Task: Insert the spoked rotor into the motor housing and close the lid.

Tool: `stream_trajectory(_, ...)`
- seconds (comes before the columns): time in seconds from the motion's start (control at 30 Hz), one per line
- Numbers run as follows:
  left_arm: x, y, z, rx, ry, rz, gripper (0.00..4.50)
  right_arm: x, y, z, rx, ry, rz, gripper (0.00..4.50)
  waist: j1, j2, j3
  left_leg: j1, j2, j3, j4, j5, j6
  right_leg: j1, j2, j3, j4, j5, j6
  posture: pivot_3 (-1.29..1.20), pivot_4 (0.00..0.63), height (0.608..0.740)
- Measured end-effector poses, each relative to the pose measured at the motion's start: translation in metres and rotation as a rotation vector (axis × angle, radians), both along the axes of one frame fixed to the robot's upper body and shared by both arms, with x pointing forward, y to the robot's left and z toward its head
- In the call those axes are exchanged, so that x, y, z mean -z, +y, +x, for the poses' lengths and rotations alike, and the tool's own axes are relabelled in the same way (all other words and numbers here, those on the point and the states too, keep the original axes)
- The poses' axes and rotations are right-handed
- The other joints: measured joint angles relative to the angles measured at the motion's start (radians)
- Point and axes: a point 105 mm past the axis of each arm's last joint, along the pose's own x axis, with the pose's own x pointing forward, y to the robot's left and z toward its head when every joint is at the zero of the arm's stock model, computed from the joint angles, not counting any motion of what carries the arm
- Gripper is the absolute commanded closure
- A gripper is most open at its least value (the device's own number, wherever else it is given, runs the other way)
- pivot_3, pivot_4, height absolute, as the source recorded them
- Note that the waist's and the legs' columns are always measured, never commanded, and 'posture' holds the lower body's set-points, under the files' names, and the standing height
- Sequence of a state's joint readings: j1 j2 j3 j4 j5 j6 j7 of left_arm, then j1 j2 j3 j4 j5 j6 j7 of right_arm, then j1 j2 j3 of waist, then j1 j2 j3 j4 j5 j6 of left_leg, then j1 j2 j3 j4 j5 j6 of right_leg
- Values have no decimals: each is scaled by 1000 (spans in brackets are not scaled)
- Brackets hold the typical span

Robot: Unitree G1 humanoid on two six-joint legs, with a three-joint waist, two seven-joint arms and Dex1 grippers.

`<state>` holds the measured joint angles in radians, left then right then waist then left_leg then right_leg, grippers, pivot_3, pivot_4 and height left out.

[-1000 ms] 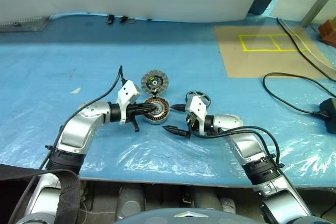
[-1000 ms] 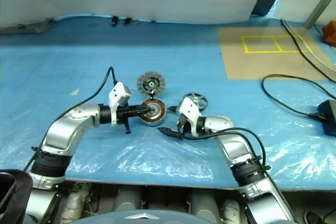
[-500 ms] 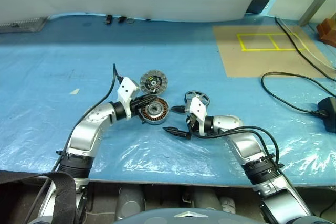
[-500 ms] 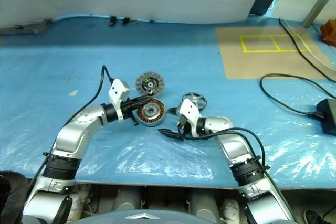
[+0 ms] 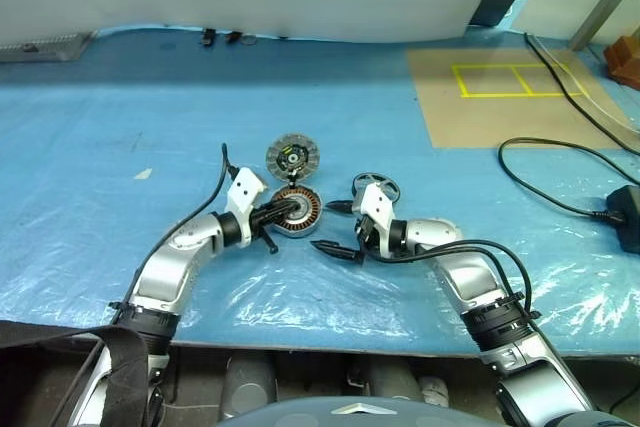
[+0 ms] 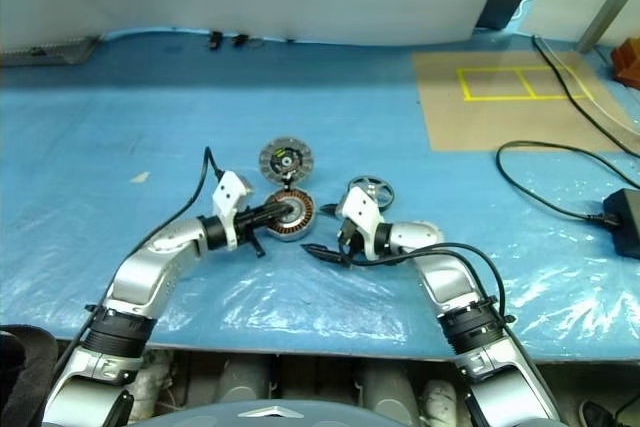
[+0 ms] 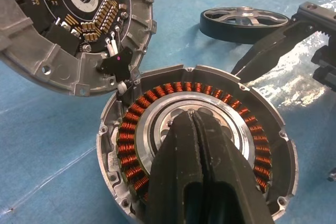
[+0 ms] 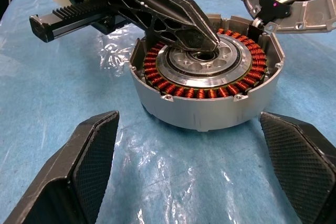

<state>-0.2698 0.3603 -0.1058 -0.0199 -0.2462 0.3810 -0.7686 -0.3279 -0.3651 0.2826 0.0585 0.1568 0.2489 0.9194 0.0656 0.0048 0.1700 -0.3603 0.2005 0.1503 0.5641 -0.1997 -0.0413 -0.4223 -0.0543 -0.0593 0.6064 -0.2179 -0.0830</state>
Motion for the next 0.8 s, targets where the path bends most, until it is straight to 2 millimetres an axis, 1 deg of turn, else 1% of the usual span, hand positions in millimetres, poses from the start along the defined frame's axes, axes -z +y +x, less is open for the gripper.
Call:
stream_trajectory(0.17, 0, 0, 2, -4, -29, 42, 4452, 0, 0, 0, 1, 0, 0, 0, 0, 0, 0, 1, 0, 0, 0, 0, 0, 1, 0, 0, 0, 0, 0, 0, 150, 740)
stream_trajectory(0.3, -2, -1, 3, -13, -12, -1, 4452, 0, 0, 0, 2, 0, 0, 0, 0, 0, 0, 1, 0, 0, 0, 0, 0, 1, 0, 0, 1, 0, 0, 0, 150, 740)
stream_trajectory(0.53, -17, -5, 7, 3, -18, -57, 4452, -1, 1, 1, 3, -3, 1, 0, -1, 0, 0, 0, 0, 0, 0, 0, 0, 1, 0, 0, 0, 0, 0, 0, 150, 740)
stream_trajectory(0.7, -18, -6, -3, 50, -20, -79, 4452, -3, 0, 3, 8, 3, 3, 0, -4, 0, 0, 0, 0, 0, 0, 0, 0, 0, 0, 0, 0, 0, 0, 0, 150, 740)
stream_trajectory(0.8, -16, 1, -8, 49, -26, -88, 4452, -8, 0, 6, 19, 24, 28, 0, -5, 0, 0, 0, 0, 0, 0, 0, 0, 0, 0, 0, 0, 0, 0, 0, 150, 740)
